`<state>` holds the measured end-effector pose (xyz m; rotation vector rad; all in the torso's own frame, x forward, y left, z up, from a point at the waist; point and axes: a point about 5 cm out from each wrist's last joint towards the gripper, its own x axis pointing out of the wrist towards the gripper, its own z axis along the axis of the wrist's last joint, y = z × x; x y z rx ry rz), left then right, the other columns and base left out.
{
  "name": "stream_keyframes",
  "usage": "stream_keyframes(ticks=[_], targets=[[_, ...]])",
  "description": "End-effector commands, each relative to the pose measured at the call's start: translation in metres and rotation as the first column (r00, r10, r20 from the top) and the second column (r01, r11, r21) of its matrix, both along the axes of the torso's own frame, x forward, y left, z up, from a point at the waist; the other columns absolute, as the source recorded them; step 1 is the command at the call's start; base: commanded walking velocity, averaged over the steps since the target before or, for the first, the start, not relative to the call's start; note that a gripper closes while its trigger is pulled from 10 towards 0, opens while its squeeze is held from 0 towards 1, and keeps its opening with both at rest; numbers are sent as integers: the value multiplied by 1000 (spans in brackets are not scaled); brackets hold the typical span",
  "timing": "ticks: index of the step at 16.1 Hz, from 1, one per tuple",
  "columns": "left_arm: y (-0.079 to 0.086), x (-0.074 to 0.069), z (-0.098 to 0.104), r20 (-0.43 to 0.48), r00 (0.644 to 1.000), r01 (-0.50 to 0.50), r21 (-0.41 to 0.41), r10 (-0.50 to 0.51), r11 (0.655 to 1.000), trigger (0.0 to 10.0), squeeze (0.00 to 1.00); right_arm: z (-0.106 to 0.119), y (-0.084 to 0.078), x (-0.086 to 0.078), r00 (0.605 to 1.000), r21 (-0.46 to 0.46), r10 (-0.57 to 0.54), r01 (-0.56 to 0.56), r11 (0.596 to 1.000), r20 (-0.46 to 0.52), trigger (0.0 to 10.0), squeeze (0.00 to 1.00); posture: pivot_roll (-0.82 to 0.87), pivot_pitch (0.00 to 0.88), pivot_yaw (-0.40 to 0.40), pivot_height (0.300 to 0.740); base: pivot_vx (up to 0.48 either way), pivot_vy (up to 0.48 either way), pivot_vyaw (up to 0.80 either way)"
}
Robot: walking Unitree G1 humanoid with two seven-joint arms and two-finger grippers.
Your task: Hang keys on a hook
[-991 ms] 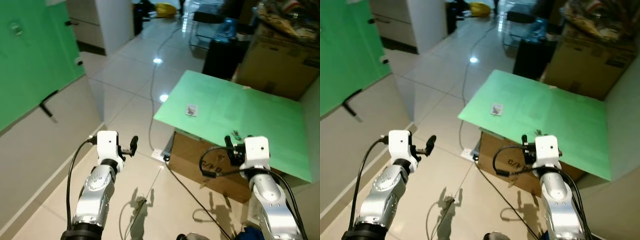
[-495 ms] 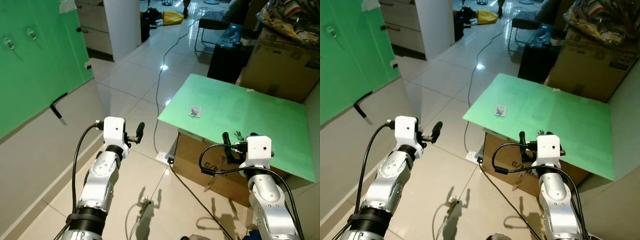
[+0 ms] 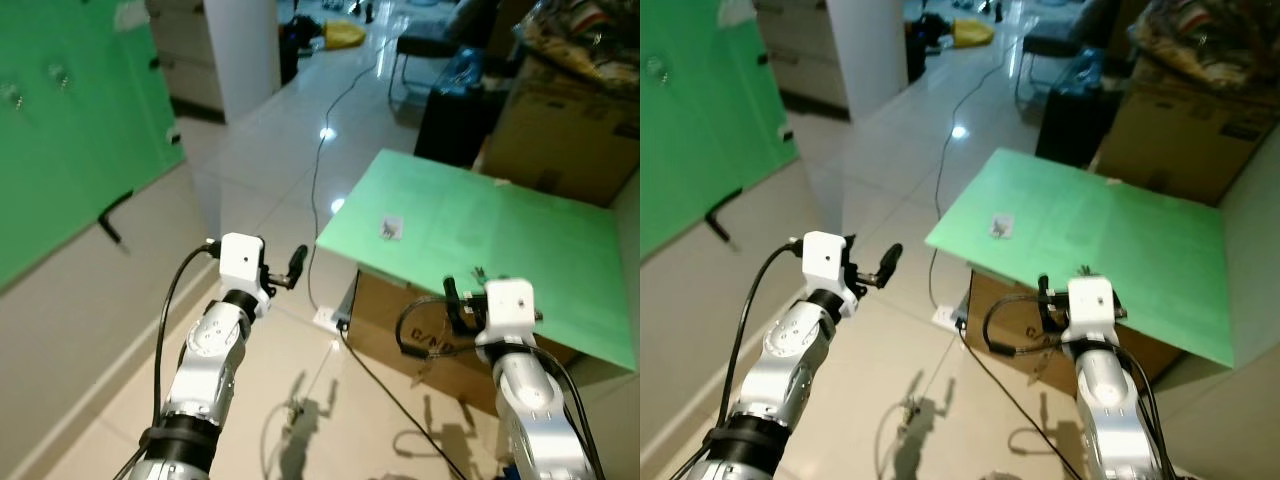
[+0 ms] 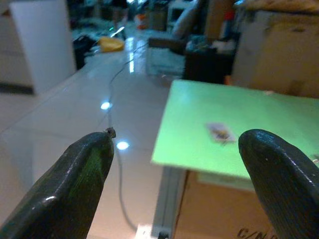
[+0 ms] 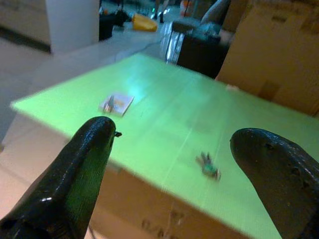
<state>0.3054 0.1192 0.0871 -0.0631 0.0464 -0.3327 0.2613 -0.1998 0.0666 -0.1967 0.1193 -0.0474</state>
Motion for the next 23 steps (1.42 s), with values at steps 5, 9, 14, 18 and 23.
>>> stream_keyframes(ticks=[5, 9, 14, 18, 23], targets=[[-15, 3, 5, 21, 997, 72, -34, -71, 997, 10000, 0, 3, -12, -4, 998, 1, -56, 56, 998, 20, 10000, 0, -137, 0, 44, 724, 480, 0, -652], [-19, 8, 3, -4, 998, 60, -34, -60, 998, 10000, 0, -2, -12, -9, 998, -32, -59, 58, 998, -4, 10000, 0, -161, 0, 59, 724, 480, 0, -164], [-29, 7, 2, -8, 993, 117, -35, -117, 993, 10000, 0, -2, -12, -14, 998, -38, -64, 64, 997, -3, 10000, 0, -176, 0, 70, 724, 452, 0, 0], [-35, 6, 0, -12, 991, 135, -49, -136, 990, 10000, 0, -1, -12, -18, 998, -40, -63, 63, 997, -2, 10000, 0, -194, 0, 77, 724, 480, 0, 0], [-45, 8, -11, -102, 981, 166, 21, -164, 986, 10000, 0, -4, -3, -26, 1000, -25, -15, 14, 1000, -25, 10000, 0, -190, 0, 81, 724, 96, 0, 0]])
